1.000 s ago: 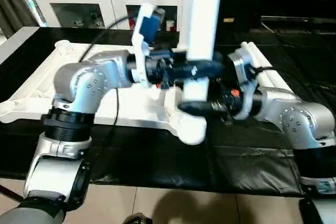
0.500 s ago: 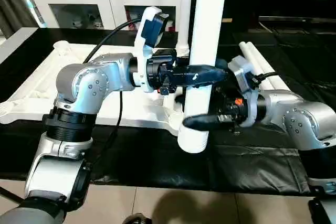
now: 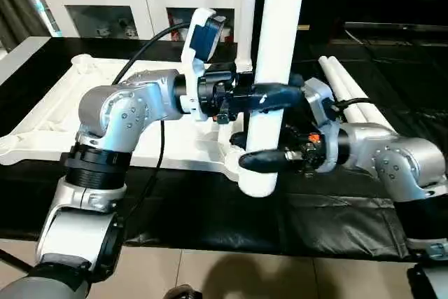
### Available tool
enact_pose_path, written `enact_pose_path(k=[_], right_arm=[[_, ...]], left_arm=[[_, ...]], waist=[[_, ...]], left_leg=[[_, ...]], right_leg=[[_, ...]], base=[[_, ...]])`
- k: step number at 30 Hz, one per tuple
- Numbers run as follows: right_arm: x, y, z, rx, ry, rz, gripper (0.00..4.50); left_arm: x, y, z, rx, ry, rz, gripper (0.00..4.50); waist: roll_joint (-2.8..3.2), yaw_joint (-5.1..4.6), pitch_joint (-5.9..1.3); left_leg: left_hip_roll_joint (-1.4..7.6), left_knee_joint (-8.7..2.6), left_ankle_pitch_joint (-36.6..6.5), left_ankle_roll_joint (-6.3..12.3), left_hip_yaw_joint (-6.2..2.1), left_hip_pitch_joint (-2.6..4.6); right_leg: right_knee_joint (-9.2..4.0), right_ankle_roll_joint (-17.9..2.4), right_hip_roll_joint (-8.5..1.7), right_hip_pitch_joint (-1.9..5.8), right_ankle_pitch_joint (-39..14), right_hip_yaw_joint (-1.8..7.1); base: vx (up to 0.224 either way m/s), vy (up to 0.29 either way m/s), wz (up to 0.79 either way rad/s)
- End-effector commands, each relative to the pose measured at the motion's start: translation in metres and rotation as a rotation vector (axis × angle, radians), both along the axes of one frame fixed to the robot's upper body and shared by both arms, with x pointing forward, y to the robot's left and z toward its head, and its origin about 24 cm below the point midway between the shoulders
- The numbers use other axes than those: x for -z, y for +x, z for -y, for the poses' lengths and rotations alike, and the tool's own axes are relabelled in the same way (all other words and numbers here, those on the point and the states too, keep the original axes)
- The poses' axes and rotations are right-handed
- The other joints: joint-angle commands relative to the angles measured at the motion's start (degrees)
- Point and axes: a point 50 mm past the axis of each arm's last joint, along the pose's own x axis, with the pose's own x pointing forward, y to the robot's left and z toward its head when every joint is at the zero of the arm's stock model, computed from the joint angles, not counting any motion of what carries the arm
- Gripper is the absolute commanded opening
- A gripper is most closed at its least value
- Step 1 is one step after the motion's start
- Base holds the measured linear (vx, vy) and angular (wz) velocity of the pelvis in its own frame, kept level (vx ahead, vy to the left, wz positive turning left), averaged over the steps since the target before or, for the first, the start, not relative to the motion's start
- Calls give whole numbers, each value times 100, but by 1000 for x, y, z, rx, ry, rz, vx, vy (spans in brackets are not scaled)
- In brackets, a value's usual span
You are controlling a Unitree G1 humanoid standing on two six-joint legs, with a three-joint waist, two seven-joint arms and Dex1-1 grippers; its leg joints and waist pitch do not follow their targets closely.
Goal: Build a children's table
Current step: Pick table leg
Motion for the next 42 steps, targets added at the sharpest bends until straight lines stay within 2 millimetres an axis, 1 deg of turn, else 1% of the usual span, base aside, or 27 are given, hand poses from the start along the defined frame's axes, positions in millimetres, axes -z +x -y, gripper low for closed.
enact_pose_path(k=[1, 2, 5, 6, 8, 9, 11, 12, 14, 16, 18, 19, 21, 22, 24, 26, 27, 28, 29, 30, 31, 34, 35, 39, 40, 41, 42], right_arm=[[3, 0, 1, 33, -21, -7, 235], [4, 0, 1, 45, -28, -2, 218], [5, 0, 1, 60, -33, 3, 208], [5, 0, 1, 65, -33, 3, 206], [6, 1, 1, 80, -34, 8, 201], [6, 1, 1, 89, -34, 10, 200], [6, 3, 1, 113, -33, 20, 198], [6, 4, 1, 122, -34, 23, 198], [6, 5, 1, 134, -34, 30, 197], [6, 12, 1, 208, -41, 62, 196], [6, 14, 1, 237, -45, 68, 196], [7, 19, 2, 294, -52, 79, 196], [7, 23, 2, 342, -57, 88, 196], [7, 28, 3, 393, -59, 100, 196], [6, 30, 3, 412, -58, 105, 196], [7, 32, 1, 433, -63, 113, 195], [7, 32, 1, 433, -63, 113, 195], [7, 33, 1, 439, -64, 115, 195], [7, 33, 0, 445, -65, 118, 195], [8, 34, -1, 453, -67, 122, 195], [8, 35, -1, 461, -68, 125, 195], [9, 39, -2, 482, -72, 130, 195], [10, 40, -2, 495, -74, 131, 195], [10, 42, -3, 505, -76, 135, 195], [10, 44, -4, 524, -85, 151, 195], [10, 45, -4, 535, -88, 160, 195], [11, 46, -3, 547, -93, 167, 195]], left_arm=[[-6, -3, 6, 31, -22, 31, 189], [-6, -3, 6, 25, -24, 35, 189], [-5, 0, 7, -15, -12, 35, 189], [-6, 1, 7, -25, -20, 31, 224], [-8, 2, 7, -31, -36, 29, 258], [-8, 3, 7, -45, -41, 25, 261], [-9, 7, 7, -97, -41, 45, 279], [-9, 9, 7, -128, -34, 49, 279], [-8, 12, 6, -158, -27, 47, 301], [-8, 22, 3, -302, -27, 25, 306], [-8, 25, 2, -352, -26, 17, 306], [-8, 30, -1, -442, -23, 3, 306], [-8, 34, -3, -502, -24, -22, 306], [-6, 36, -5, -579, -31, -58, 306], [-6, 36, -6, -606, -38, -76, 272], [-6, 38, -6, -682, -54, -96, 272], [-6, 38, -6, -682, -54, -96, 253], [-5, 38, -5, -698, -57, -109, 253], [-4, 38, -4, -716, -43, -102, 237], [-3, 37, -2, -727, -29, -95, 228], [-3, 37, -1, -734, -24, -93, 224], [-1, 37, 2, -753, -10, -98, 197], [0, 38, 2, -763, 1, -101, 189], [0, 39, 3, -767, -2, -115, 181], [1, 39, 4, -775, 3, -115, 181], [1, 40, 4, -780, 6, -113, 181], [1, 40, 4, -785, 8, -110, 181]], waist=[[-129, 8, -481], [-130, 9, -480], [-133, 9, -481], [-145, 5, -478], [-146, 13, -483], [-161, 3, -478], [-159, -1, -477], [-160, 0, -475], [-163, -5, -476], [-161, -17, -476], [-169, -32, -476], [-164, -33, -480], [-162, -35, -482], [-160, -38, -485], [-177, -35, -491], [-170, -28, -489], [-176, -28, -491], [-178, -20, -492], [-195, -17, -487], [-182, -16, -489], [-172, -23, -484], [-186, -27, -478], [-167, -23, -480], [-168, -29, -481], [-128, -21, -483], [-147, -31, -483], [-145, -28, -487]], left_leg=[[294, -303, -467, 269, -127, 96], [292, -301, -471, 270, -123, 98], [293, -301, -480, 256, -125, 100], [289, -305, -492, 254, -125, 100], [289, -299, -481, 259, -125, 98], [295, -305, -488, 255, -127, 100], [294, -304, -492, 248, -130, 95], [292, -304, -487, 249, -129, 92], [290, -306, -497, 238, -129, 92], [293, -303, -489, 215, -129, 85], [282, -303, -515, 192, -134, 85], [282, -302, -505, 187, -132, 91], [292, -303, -494, 179, -134, 99], [290, -297, -461, 185, -131, 92], [280, -289, -441, 212, -125, 88], [282, -286, -401, 273, -128, 81], [276, -282, -378, 299, -126, 77], [276, -282, -373, 313, -125, 83], [277, -284, -375, 327, -125, 76], [286, -287, -386, 317, -133, 77], [291, -289, -424, 319, -130, 85], [281, -293, -459, 316, -128, 85], [281, -295, -465, 308, -135, 85], [280, -297, -473, 295, -137, 83], [284, -294, -480, 288, -143, 90], [281, -294, -489, 281, -137, 83], [285, -295, -486, 277, -140, 88]], right_leg=[[-419, -830, -494, 324, -1479, 285], [-423, -834, -494, 321, -1487, 286], [-421, -826, -494, 321, -1508, 286], [-427, -817, -493, 325, -1545, 284], [-428, -809, -504, 329, -1555, 285], [-429, -806, -498, 320, -1561, 285], [-437, -804, -506, 327, -1584, 284], [-445, -795, -509, 329, -1586, 287], [-438, -765, -503, 327, -1595, 286], [-431, -765, -504, 325, -1563, 287], [-437, -751, -504, 333, -1572, 279], [-438, -740, -503, 332, -1568, 280], [-427, -764, -504, 328, -1505, 281], [-415, -807, -504, 324, -1418, 283], [-415, -853, -502, 335, -1323, 277], [-413, -858, -503, 335, -1285, 278], [-416, -859, -493, 339, -1266, 274], [-418, -849, -494, 335, -1272, 276], [-423, -840, -497, 336, -1285, 277], [-408, -837, -501, 338, -1296, 275], [-428, -822, -501, 321, -1352, 274], [-440, -786, -499, 327, -1437, 274], [-440, -752, -496, 326, -1460, 273], [-435, -775, -491, 328, -1388, 272], [-430, -787, -498, 322, -1379, 273], [-436, -795, -494, 324, -1346, 272], [-433, -802, -497, 323, -1328, 272]], base=[[0, 0, 0], [0, 0, 0], [0, 0, 0], [0, 0, 0], [0, 0, 0], [0, 0, 0], [0, 0, 0], [0, 0, 0], [0, 0, 0], [0, 0, 0], [0, 0, 0], [0, 0, 0], [0, 0, 0], [0, 0, 0], [0, 0, 0], [0, 0, 0], [0, 0, 0], [0, 0, 0], [0, 0, 0], [0, 0, 0], [0, 0, 0], [0, 0, 0], [0, 0, 0], [0, 0, 0], [0, 0, 0], [0, 0, 0], [0, 0, 0]])
